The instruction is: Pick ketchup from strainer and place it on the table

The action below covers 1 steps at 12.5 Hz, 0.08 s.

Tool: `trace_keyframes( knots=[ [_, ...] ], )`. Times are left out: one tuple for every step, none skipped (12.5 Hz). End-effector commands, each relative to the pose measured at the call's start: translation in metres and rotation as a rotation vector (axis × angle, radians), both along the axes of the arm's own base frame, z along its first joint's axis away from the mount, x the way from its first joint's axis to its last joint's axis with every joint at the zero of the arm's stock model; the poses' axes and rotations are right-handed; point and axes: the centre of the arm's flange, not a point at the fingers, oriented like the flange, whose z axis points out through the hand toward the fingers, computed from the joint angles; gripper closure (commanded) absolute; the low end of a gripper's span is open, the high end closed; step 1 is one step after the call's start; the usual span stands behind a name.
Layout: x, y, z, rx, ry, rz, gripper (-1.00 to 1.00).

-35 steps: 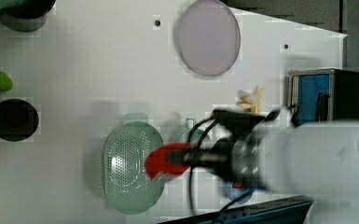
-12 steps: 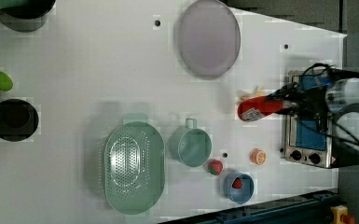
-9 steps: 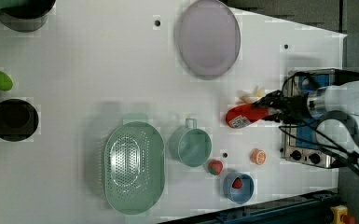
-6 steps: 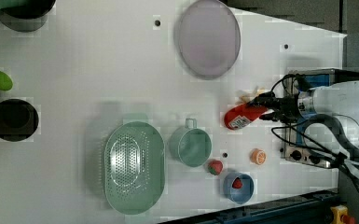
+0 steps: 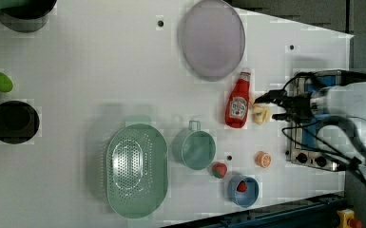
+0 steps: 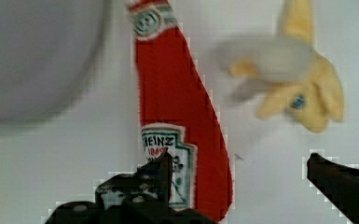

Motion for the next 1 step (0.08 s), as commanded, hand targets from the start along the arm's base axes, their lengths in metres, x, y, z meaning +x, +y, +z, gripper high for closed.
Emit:
trace_keyframes(
  knots=[
    [0.0281, 0.0105, 0.1013, -0.016, -0.124, -0.057, -1.00]
  ],
)
